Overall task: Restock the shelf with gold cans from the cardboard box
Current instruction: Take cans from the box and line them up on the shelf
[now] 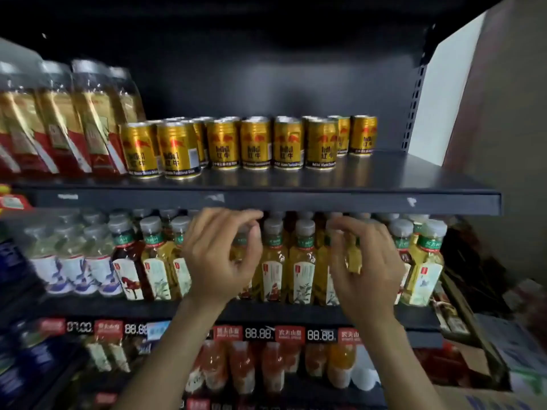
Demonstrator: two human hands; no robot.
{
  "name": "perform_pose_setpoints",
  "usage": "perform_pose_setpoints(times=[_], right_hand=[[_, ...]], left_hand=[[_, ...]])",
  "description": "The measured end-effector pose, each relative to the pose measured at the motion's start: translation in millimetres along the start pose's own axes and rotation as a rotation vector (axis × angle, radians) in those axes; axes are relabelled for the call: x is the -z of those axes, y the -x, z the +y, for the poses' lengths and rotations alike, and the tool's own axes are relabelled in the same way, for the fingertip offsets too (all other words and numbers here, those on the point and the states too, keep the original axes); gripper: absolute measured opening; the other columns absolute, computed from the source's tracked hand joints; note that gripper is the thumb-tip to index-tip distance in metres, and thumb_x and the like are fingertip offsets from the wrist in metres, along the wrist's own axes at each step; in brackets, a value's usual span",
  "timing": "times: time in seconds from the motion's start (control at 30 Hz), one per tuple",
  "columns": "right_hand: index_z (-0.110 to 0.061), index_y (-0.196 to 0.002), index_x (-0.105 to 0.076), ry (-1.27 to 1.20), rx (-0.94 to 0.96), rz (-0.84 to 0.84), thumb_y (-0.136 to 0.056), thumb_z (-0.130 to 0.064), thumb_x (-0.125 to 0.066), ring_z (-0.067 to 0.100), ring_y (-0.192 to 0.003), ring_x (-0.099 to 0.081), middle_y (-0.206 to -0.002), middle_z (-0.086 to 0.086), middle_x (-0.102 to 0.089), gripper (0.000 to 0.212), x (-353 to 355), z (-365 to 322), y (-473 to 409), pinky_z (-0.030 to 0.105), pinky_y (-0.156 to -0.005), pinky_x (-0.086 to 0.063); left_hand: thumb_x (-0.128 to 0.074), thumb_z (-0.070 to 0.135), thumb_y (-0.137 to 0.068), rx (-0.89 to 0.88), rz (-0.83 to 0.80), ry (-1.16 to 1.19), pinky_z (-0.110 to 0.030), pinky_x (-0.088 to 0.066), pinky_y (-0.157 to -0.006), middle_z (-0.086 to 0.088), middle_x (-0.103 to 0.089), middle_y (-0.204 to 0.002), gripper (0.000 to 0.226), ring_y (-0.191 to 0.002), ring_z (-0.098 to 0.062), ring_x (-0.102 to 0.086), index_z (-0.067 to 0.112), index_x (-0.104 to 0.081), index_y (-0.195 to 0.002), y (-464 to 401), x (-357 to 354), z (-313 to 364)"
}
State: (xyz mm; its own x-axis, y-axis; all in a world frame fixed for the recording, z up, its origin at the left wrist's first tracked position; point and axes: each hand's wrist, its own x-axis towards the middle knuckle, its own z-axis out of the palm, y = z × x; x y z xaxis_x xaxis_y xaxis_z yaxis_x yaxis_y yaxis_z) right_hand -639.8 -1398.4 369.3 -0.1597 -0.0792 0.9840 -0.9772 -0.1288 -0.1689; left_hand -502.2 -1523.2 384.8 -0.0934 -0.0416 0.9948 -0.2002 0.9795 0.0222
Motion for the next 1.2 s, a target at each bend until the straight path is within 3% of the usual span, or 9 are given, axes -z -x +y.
perform_pose_setpoints(times=[0.13,0.4,0.5,0.63,0.73,0.87,0.97,1.07,1.2], right_hand=[[-0.011,-0.095,-0.061,-0.021,-0.001,-0.315,-0.091,-0.013,-0.053,0.015,-0.07,-0.06,-0.081,0.002,-0.068,0.009,0.9,-11.7,84.5,0.022,-0.061,-0.046],[-0.019,-0.109,-0.063,-0.142,-0.576,-1.319,-0.084,-0.023,-0.058,0.03,-0.093,-0.065,-0.102,0.007,-0.07,0.026,0.3,-22.3,247.4,0.042,-0.071,-0.052],[-0.018,-0.115,-0.059,-0.032,-0.546,-1.454,-0.089,-0.028,-0.05,0.035,-0.093,-0.063,-0.104,0.011,-0.068,0.029,-4.7,-36.8,286.5,0.042,-0.069,-0.049],[-0.011,-0.13,-0.048,0.013,-0.292,-1.697,-0.091,-0.025,-0.042,0.035,-0.112,-0.055,-0.127,0.015,-0.055,0.042,-25.2,-60.3,320.1,0.041,-0.084,-0.045],[-0.012,-0.136,-0.043,-0.117,-0.208,-1.758,-0.082,-0.04,-0.024,0.029,-0.123,-0.047,-0.137,0.01,-0.048,0.064,-49.2,-71.3,338.1,0.04,-0.097,-0.044],[-0.016,-0.134,-0.047,-0.192,0.011,-1.852,-0.082,-0.036,-0.036,0.03,-0.126,-0.048,-0.144,0.006,-0.045,0.057,-82.3,-74.1,368.0,0.048,-0.093,-0.047],[-0.014,-0.141,-0.038,-0.159,0.141,-1.861,-0.085,-0.038,-0.03,0.03,-0.135,-0.037,-0.153,0.008,-0.03,0.062,-91.4,-76.3,377.6,0.048,-0.102,-0.036],[-0.012,-0.14,-0.038,-0.087,0.084,-1.778,-0.086,-0.035,-0.023,0.032,-0.131,-0.04,-0.146,0.011,-0.038,0.061,-91.4,-82.3,373.8,0.041,-0.102,-0.038],[-0.018,-0.129,-0.048,0.11,0.036,-1.789,-0.071,-0.034,-0.075,0.024,-0.112,-0.055,-0.126,0.007,-0.052,0.066,-90.7,-69.6,387.7,0.033,-0.084,-0.049]], left_hand=[[-0.05,0.019,-0.089,0.224,-0.129,0.063,-0.022,-0.044,-0.073,0.007,-0.066,-0.082,0.023,-0.078,-0.011,-0.06,0.007,-0.07,-0.088,75.1,24.1,6.8],[-0.065,0.017,-0.083,0.845,-0.946,-0.08,-0.032,-0.051,-0.082,0.006,-0.066,-0.104,0.027,-0.097,-0.014,-0.063,0.022,-0.062,-0.11,260.2,93.3,12.8],[-0.065,0.017,-0.081,0.877,-1.119,-0.178,-0.033,-0.052,-0.07,0.002,-0.065,-0.109,0.026,-0.093,-0.021,-0.065,0.022,-0.063,-0.107,311.3,117.4,22.7],[-0.05,0.022,-0.091,0.89,-1.482,-0.343,-0.036,-0.045,-0.088,-0.006,-0.042,-0.139,0.051,-0.124,-0.027,-0.044,0.018,-0.036,-0.14,355.9,129.7,39.0],[-0.056,0.019,-0.088,0.746,-1.685,-0.499,-0.033,-0.047,-0.084,-0.012,-0.052,-0.125,0.049,-0.112,-0.027,-0.052,0.01,-0.042,-0.134,370.9,126.7,49.4],[-0.088,0.011,-0.038,0.59,-1.757,-0.53,-0.02,-0.037,-0.033,-0.008,-0.062,-0.069,0.042,-0.046,-0.018,-0.055,0.011,-0.07,-0.076,390.5,120.7,45.8],[-0.082,0.016,-0.056,0.586,-1.751,-0.55,-0.023,-0.045,-0.043,-0.012,-0.067,-0.104,0.042,-0.058,-0.015,-0.06,0.011,-0.068,-0.095,386.3,120.5,46.5],[-0.05,0.007,-0.089,0.594,-1.72,-0.546,-0.029,-0.049,-0.076,-0.019,-0.038,-0.136,0.047,-0.098,-0.025,-0.058,0.003,-0.035,-0.134,389.1,119.3,47.6],[-0.055,0.014,-0.089,0.643,-1.703,-0.518,-0.027,-0.047,-0.076,-0.016,-0.04,-0.126,0.042,-0.102,-0.023,-0.055,0.006,-0.033,-0.125,384.7,119.2,47.3]])
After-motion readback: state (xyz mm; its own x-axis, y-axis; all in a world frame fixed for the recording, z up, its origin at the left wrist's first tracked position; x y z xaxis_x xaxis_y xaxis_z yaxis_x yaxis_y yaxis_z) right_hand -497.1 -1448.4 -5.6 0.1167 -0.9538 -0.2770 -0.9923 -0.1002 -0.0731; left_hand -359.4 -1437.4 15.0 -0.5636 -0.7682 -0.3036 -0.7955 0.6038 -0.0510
